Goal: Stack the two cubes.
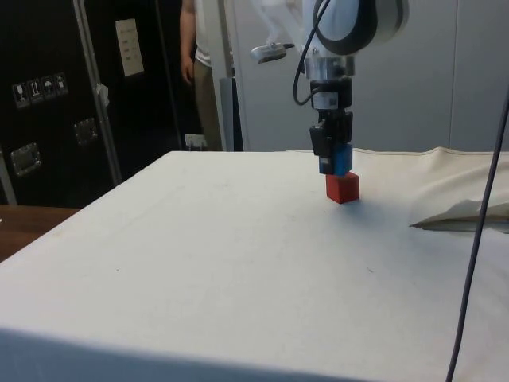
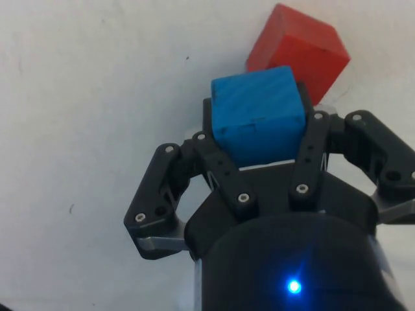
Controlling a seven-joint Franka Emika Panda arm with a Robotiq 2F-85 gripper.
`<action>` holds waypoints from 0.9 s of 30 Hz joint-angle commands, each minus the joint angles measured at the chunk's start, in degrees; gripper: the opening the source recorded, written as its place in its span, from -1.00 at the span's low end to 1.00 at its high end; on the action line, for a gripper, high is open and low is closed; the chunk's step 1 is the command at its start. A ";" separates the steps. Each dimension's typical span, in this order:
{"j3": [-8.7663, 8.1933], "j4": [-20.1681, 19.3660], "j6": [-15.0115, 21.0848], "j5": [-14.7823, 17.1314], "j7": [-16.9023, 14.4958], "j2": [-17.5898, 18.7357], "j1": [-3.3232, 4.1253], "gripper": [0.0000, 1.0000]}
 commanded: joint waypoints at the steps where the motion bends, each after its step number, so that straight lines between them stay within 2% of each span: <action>1: -0.34 0.23 0.92 -1.32 0.86 0.80 -0.23 -0.99; 2: -0.57 0.34 1.09 -1.38 0.86 1.03 -0.23 -0.99; 3: -0.34 0.11 0.40 -0.11 0.00 0.40 0.00 -0.99; 4: -0.74 0.46 1.20 -1.43 0.80 1.20 -0.23 -0.99; 11: -2.69 1.38 2.01 -1.95 0.52 2.81 -0.23 -0.99; 12: -2.29 1.03 1.26 -0.92 0.00 2.01 0.00 -0.99; 13: -2.98 1.49 2.06 -1.95 0.46 2.98 -0.23 -0.99; 16: -3.61 1.43 1.95 -1.49 0.17 2.92 -0.11 -0.99; 27: -3.78 0.97 1.89 -0.92 0.06 2.58 -0.06 -0.99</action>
